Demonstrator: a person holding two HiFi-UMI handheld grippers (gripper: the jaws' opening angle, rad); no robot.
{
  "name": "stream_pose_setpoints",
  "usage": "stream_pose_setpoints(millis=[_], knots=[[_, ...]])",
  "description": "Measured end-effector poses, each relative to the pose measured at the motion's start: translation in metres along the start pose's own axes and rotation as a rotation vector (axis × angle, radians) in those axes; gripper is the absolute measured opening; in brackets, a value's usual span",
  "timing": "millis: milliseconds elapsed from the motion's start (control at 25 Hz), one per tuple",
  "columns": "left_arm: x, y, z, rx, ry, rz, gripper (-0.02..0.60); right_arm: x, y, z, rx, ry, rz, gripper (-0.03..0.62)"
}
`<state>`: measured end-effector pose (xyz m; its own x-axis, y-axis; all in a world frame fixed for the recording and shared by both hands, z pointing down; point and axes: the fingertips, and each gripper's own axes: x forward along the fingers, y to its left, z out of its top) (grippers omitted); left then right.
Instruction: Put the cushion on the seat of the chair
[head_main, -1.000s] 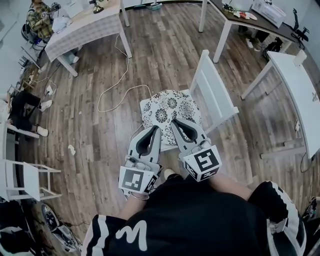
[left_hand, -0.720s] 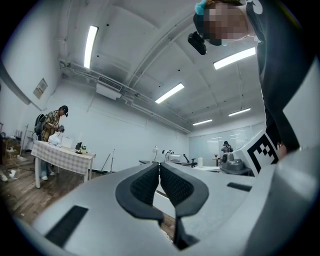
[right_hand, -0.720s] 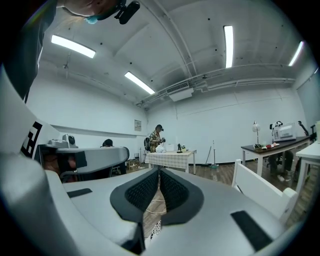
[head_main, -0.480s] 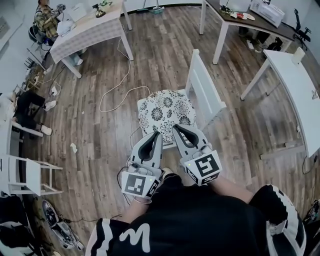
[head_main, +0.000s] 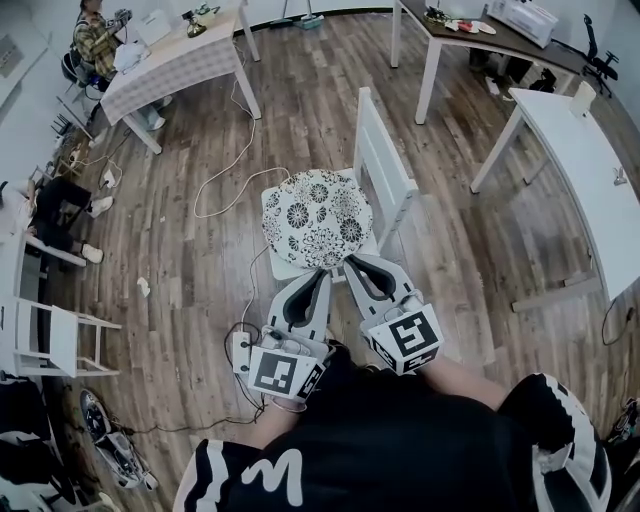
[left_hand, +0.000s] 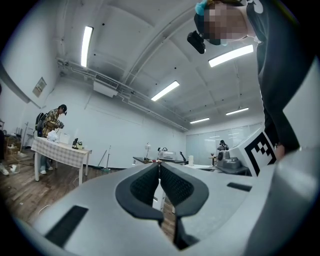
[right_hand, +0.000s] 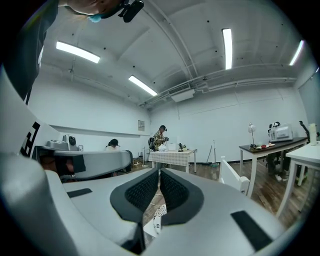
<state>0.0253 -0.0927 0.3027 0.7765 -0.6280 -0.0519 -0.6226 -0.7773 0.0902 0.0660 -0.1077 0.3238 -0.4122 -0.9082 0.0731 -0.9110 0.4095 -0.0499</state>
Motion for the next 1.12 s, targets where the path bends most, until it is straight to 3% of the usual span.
stream_pose_setpoints(millis=[480,800,1120], knots=[[-0.037,-0.058,-0.007,0.018,0.002,0.053,0.014,-0.056,0.021,-0.003,0.022,-0.016,0.068,0.028],[-0.055,-0.072,-0.014,0.020,0.003,0.097,0.014,-0.072,0.037,-0.009,0.031,-0.018,0.119,0.028],[-0.053,-0.072,-0.009,0.024,-0.005,0.090,0.014,-0.072,0.033,-0.002,0.025,-0.031,0.109,0.028]])
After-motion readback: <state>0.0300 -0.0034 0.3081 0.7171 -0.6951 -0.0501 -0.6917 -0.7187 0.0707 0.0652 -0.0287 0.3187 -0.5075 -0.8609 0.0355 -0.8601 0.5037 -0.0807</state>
